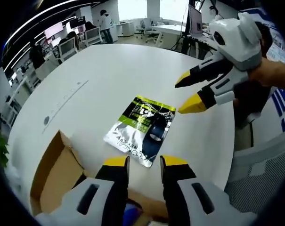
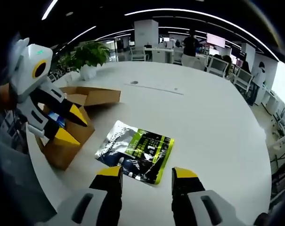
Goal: Operate the shoe box by opening the lid, removing the specified soft item, and placing it in the target area until the item is outside and the box remains undamaged.
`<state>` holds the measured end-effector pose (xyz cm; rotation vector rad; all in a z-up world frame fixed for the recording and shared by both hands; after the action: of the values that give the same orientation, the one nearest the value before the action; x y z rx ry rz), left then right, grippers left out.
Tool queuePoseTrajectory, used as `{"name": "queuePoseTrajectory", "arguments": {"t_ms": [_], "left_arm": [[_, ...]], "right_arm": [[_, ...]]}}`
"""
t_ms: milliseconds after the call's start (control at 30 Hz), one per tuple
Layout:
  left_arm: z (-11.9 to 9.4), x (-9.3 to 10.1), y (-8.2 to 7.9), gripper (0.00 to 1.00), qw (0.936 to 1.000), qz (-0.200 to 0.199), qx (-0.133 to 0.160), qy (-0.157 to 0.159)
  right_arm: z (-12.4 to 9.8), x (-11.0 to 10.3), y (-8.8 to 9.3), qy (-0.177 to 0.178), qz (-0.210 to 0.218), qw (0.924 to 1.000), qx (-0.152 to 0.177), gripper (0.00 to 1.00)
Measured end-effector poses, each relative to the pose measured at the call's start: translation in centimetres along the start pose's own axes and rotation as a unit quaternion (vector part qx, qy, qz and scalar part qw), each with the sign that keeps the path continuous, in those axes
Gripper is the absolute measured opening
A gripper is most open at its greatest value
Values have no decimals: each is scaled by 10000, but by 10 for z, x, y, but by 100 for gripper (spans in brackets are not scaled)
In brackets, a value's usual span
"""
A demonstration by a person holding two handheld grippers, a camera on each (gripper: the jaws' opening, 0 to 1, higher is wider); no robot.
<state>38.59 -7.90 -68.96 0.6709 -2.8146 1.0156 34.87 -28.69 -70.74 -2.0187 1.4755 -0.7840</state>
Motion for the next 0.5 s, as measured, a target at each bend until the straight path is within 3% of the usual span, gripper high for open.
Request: {"name": "queuePoseTrajectory", "arguments": {"t_ms": [500], "left_arm": [[-38, 1, 24, 33, 9983, -464, 363, -7]], "right_arm": [[-27, -23, -12, -209, -178, 9995, 178, 49]]}}
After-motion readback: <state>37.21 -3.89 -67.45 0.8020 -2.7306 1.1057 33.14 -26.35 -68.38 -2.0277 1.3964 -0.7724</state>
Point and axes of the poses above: the point that each gripper's makers call its tool centre point, and the gripper's own axes: z roughly forward along the fingers, x roughly to its right, y roughly out of its underside, the point moved 10 cm from there along -z, roughly backward along the fingers, and after that the axes turned 14 degrees about y, right-handed, at the moved point
